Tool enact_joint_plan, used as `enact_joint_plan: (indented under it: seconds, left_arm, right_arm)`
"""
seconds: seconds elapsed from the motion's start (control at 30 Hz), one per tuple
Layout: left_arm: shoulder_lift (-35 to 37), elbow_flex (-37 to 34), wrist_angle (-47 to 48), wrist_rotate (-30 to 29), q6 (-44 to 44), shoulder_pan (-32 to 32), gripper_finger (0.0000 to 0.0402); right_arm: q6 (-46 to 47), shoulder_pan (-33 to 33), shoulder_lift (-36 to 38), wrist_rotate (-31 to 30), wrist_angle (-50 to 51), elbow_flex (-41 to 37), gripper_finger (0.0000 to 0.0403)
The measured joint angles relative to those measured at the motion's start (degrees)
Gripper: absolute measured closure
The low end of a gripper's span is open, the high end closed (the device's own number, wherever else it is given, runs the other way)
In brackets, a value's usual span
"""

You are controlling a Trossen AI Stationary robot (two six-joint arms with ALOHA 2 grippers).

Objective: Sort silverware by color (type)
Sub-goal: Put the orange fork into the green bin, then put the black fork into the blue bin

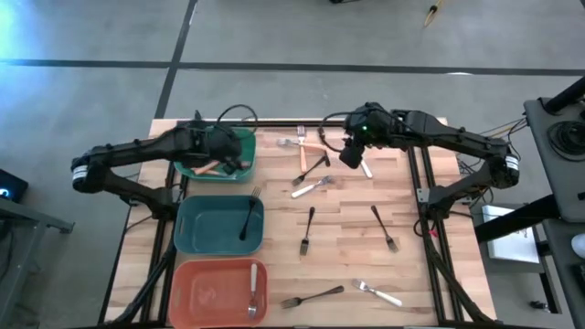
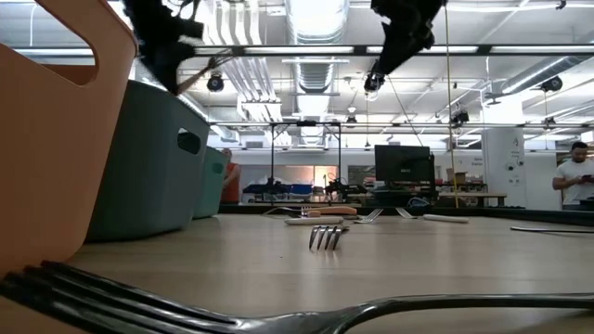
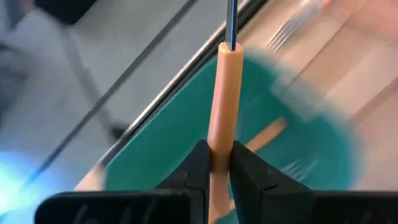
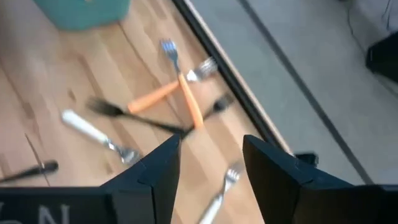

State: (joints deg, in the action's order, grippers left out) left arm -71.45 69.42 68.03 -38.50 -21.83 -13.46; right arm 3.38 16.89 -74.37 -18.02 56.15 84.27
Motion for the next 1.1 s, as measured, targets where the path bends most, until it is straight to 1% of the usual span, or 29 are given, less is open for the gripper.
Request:
enact_joint_plan:
  seconds: [0.07,0.13,0.3,0.4,0.53,0.6,0.8,1.0,1.03,1.1]
  left_arm:
    - [0.13,-0.95,4.26,-0.78,-0.23,-0.59,0.0380]
    - [0.14,-2.67,6.04,-0.59,0.03,-1.16,0.0380]
    - [-0.31,-9.05,6.17,2.20,0.35,-1.68,0.0380]
    - [-0.75,-12.95,5.98,2.45,0.12,-1.70,0.0379]
    - [-0.93,-16.78,5.16,2.47,-1.00,-1.77,0.0351]
    - [-0.93,-17.49,4.84,2.53,-2.76,-1.77,0.0335]
    - [-0.73,-15.74,4.41,2.89,-3.12,-1.77,0.0311]
    - [-0.71,-11.16,4.32,3.78,-2.43,-1.76,0.0303]
    - [-0.71,-9.99,4.16,4.64,-1.86,-1.65,0.0302]
    - [-0.68,-7.26,3.06,7.96,0.08,-1.40,0.0302]
  right_arm:
    - [0.67,0.01,-0.04,0.02,0.67,-0.91,0.0242]
    - [1.87,0.01,-0.04,0.02,2.14,-1.61,0.0245]
    - [6.34,-0.01,-0.04,0.01,10.49,-2.11,0.0248]
    - [9.37,-0.01,-0.04,0.02,15.93,-2.20,0.0248]
    - [11.85,-0.01,-0.04,0.22,21.19,-2.40,0.0248]
    - [13.14,-0.07,-0.04,0.85,22.86,-2.52,0.0248]
    - [14.11,-0.14,-0.02,6.00,23.89,-3.05,0.0248]
    - [14.11,-0.14,0.02,6.55,24.09,-4.74,0.0248]
    - [14.13,-0.14,0.02,7.09,24.17,-5.24,0.0248]
    - [14.56,-0.14,0.02,10.15,24.12,-6.65,0.0248]
